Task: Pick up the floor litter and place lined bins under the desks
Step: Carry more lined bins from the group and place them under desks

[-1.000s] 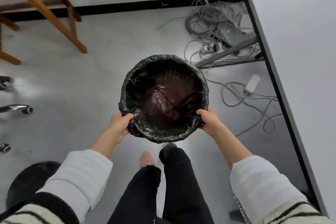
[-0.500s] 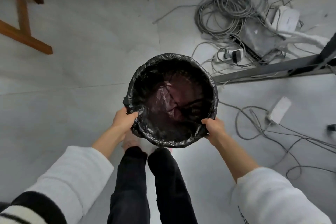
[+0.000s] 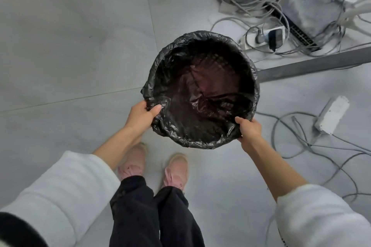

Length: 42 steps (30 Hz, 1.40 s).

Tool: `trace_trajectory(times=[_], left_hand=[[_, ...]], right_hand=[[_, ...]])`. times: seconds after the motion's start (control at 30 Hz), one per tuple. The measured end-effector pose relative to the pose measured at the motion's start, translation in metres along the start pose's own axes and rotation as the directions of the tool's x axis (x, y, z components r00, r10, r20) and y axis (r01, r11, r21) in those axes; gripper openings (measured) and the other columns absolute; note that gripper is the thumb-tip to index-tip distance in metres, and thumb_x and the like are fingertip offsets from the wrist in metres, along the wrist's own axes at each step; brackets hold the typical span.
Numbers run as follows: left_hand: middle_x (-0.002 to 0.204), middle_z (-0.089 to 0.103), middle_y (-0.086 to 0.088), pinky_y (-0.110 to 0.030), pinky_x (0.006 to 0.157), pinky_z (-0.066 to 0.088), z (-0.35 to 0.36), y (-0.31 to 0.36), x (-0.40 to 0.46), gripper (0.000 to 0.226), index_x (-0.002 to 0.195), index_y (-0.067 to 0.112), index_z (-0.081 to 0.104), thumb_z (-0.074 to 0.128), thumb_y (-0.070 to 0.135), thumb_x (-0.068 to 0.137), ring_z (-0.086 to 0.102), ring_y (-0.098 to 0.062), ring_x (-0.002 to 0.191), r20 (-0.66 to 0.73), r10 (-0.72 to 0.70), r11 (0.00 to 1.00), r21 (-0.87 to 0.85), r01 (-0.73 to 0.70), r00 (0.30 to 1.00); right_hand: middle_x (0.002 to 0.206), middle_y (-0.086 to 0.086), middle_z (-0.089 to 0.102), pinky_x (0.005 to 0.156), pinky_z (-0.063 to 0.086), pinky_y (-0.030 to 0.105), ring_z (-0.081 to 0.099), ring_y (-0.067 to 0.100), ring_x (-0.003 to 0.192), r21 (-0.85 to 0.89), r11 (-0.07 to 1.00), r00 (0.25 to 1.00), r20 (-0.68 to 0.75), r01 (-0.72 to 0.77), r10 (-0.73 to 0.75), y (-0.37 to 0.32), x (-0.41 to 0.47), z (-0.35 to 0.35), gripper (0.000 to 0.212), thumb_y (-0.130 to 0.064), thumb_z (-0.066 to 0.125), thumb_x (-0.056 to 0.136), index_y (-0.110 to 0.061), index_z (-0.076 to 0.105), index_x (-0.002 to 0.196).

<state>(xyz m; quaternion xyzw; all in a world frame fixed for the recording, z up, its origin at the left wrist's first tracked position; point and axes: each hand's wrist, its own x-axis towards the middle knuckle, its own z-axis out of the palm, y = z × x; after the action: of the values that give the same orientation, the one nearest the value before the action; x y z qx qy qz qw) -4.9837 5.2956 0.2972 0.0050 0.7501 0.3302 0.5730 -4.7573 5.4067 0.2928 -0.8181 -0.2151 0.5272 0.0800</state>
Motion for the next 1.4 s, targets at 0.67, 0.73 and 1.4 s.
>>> trace_trajectory(times=[0.67, 0.73, 1.4], left_hand=[[0.12, 0.059, -0.014, -0.04, 0.099, 0.044, -0.053, 0.069, -0.166, 0.039, 0.128, 0.009, 0.052, 0.054, 0.024, 0.092, 0.057, -0.029, 0.113, 0.22, -0.031, 0.763, 0.635, -0.12, 0.975], [0.106, 0.064, -0.012, -0.04, 0.095, 0.046, -0.068, 0.081, -0.202, 0.034, 0.123, 0.011, 0.056, 0.054, 0.023, 0.091, 0.061, -0.027, 0.1, 0.28, -0.031, 0.676, 0.713, -0.187, 0.959], [0.104, 0.065, -0.01, -0.026, 0.073, 0.047, 0.048, -0.136, -0.667, 0.028, 0.119, 0.01, 0.057, 0.043, 0.019, 0.097, 0.06, -0.022, 0.088, 0.817, -0.279, 0.004, 0.527, -0.85, 0.505]], right_hand=[[0.121, 0.013, 0.063, 0.098, 0.045, 0.039, 0.059, 0.029, 0.113, -0.353, 0.927, 0.978, 0.203, 0.126, -0.055, 0.024, -0.222, -0.063, 0.039, -0.025, 0.049, 0.093, -0.007, 0.054, 0.128], [0.12, 0.012, 0.063, 0.101, 0.046, 0.04, 0.06, 0.027, 0.111, -0.233, 0.966, 0.976, 0.208, 0.108, -0.059, 0.032, -0.267, -0.075, 0.038, -0.024, 0.048, 0.094, -0.008, 0.054, 0.128], [0.1, 0.009, 0.06, 0.062, 0.044, 0.021, 0.056, 0.022, 0.085, 0.828, 0.552, 0.952, -0.241, 0.1, 0.188, 0.433, -0.616, -0.331, 0.014, -0.02, 0.047, 0.097, -0.013, 0.054, 0.107]])
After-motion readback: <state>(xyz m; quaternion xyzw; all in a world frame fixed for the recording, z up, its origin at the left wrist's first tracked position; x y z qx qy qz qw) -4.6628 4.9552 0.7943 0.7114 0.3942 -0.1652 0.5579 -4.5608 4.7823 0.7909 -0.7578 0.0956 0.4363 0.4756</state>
